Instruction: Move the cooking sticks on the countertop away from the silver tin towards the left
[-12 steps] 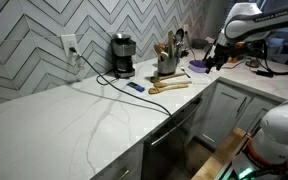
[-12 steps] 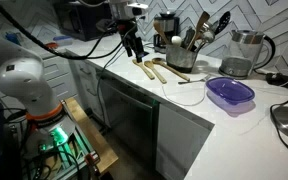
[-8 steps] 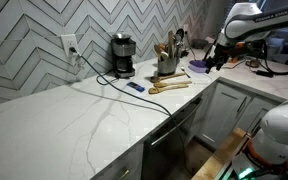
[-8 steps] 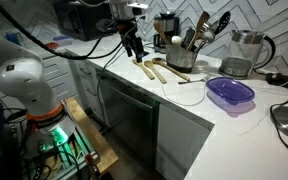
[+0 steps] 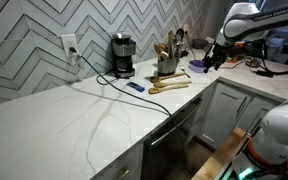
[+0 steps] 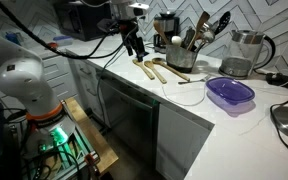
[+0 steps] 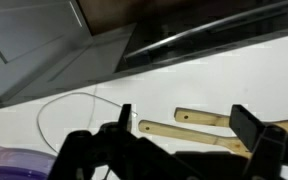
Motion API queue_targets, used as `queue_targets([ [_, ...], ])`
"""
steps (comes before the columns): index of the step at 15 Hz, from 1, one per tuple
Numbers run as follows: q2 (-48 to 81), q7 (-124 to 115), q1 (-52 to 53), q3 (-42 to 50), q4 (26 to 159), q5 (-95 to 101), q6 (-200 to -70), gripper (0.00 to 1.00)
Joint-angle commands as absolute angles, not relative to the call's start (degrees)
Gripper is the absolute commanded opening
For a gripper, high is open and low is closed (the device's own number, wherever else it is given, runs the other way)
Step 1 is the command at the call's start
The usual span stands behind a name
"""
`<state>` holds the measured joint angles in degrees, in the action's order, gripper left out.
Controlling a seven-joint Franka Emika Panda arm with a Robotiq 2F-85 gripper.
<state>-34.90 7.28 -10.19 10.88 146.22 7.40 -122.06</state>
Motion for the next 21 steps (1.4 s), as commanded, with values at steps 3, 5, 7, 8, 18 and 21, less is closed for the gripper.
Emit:
queue_targets([
  [3,-21.50,16.13,-4.94,14.52,141.68,0.94,-136.51,1.00],
  [5,-16.39,20.21,-3.42,15.54,139.83,-1.85,-141.96,1.00],
  [7,-11.64,24.86,-2.14,16.63,138.09,-5.74,-147.18,1.00],
  [8,-9.73,27.45,-1.48,17.12,137.19,-8.45,-148.73,1.00],
  [18,4.49,55.56,0.50,15.27,130.26,-44.09,-162.35,1.00],
  [21,7.50,62.13,0.01,13.70,128.41,-52.09,-165.87,1.00],
])
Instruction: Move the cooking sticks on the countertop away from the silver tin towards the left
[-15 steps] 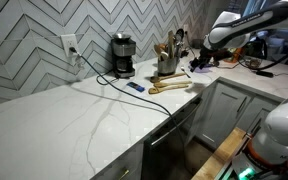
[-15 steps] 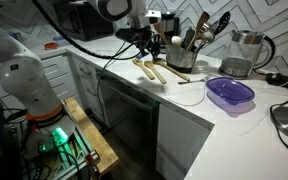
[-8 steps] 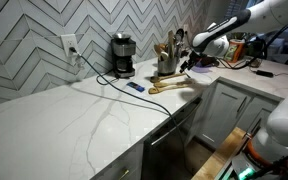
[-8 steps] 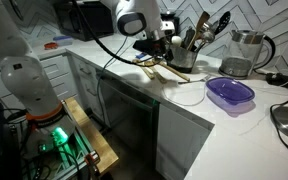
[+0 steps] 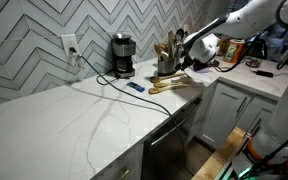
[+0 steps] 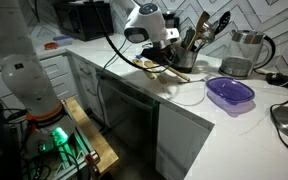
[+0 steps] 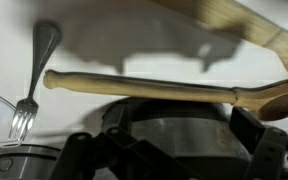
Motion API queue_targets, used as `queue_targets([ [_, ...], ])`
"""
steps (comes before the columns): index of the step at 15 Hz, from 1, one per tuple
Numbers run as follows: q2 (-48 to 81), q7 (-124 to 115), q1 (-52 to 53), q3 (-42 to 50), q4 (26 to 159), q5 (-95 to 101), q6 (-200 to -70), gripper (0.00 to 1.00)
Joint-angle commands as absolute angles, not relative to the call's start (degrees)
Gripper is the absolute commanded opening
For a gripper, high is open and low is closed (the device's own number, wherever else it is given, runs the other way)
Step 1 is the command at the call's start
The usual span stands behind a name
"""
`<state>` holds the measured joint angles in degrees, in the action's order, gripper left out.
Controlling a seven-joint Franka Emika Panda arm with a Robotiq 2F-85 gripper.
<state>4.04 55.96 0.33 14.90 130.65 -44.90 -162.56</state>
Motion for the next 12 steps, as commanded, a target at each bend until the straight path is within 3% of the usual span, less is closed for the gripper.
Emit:
queue_targets([
  [1,8.35,63.86,-0.15,13.18,127.85,-54.57,-166.93,1.00],
  [12,15.93,81.62,-1.94,9.84,120.43,-76.57,-170.24,1.00],
])
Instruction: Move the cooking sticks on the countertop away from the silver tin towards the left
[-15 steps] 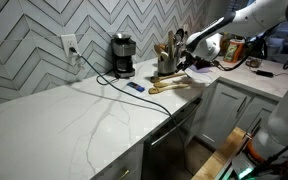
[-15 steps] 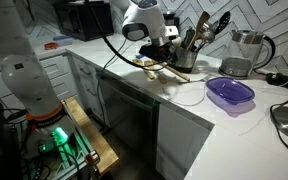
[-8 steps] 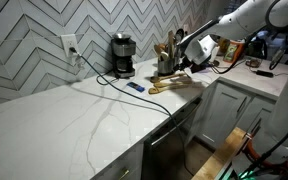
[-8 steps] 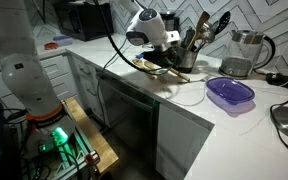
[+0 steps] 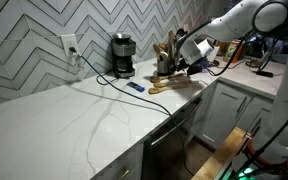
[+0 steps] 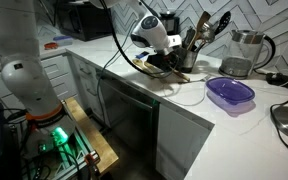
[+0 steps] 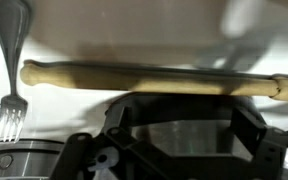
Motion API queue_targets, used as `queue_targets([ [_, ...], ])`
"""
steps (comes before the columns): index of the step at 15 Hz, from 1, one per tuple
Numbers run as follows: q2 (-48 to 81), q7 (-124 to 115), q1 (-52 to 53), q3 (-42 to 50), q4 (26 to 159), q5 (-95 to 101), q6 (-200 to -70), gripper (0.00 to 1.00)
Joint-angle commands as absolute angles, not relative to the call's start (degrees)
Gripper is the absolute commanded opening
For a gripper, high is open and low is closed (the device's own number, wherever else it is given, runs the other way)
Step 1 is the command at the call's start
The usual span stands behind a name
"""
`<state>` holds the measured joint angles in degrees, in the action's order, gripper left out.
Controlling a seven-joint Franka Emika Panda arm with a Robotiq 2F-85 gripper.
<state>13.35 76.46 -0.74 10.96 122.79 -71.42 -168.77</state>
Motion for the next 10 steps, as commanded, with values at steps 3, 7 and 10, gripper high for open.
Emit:
queue_targets([
  [3,17.42,82.96,-1.63,10.33,120.30,-77.81,-170.85,1.00],
  [7,17.68,77.30,-0.29,11.69,122.56,-72.83,-171.61,1.00],
  [10,16.59,69.17,1.75,13.60,125.54,-65.52,-172.45,1.00],
])
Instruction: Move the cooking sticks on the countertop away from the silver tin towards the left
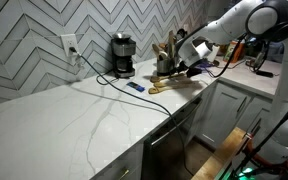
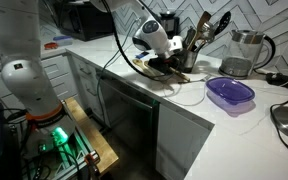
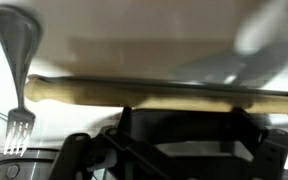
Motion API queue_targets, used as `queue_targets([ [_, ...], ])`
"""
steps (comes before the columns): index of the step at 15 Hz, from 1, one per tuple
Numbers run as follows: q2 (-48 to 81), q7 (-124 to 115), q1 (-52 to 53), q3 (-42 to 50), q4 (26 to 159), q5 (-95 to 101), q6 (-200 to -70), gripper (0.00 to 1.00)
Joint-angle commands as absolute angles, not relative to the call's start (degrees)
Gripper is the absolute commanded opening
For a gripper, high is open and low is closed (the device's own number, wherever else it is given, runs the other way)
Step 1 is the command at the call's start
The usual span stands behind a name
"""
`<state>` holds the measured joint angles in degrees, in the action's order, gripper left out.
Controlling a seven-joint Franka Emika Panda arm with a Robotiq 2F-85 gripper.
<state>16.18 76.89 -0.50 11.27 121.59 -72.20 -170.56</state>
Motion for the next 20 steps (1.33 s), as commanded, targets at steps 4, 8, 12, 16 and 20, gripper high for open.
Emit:
queue_targets([
  [4,14.97,51.50,5.59,18.34,129.59,-50.34,-172.68,1.00],
  [8,13.73,35.01,11.83,27.02,131.27,-35.79,-167.95,1.00],
  [12,11.99,21.65,16.54,33.77,130.20,-23.22,-158.93,1.00],
  [16,8.24,9.11,7.45,25.22,129.64,-9.13,-150.56,1.00],
  [20,5.17,4.09,0.64,17.36,129.73,-4.74,-142.86,1.00],
])
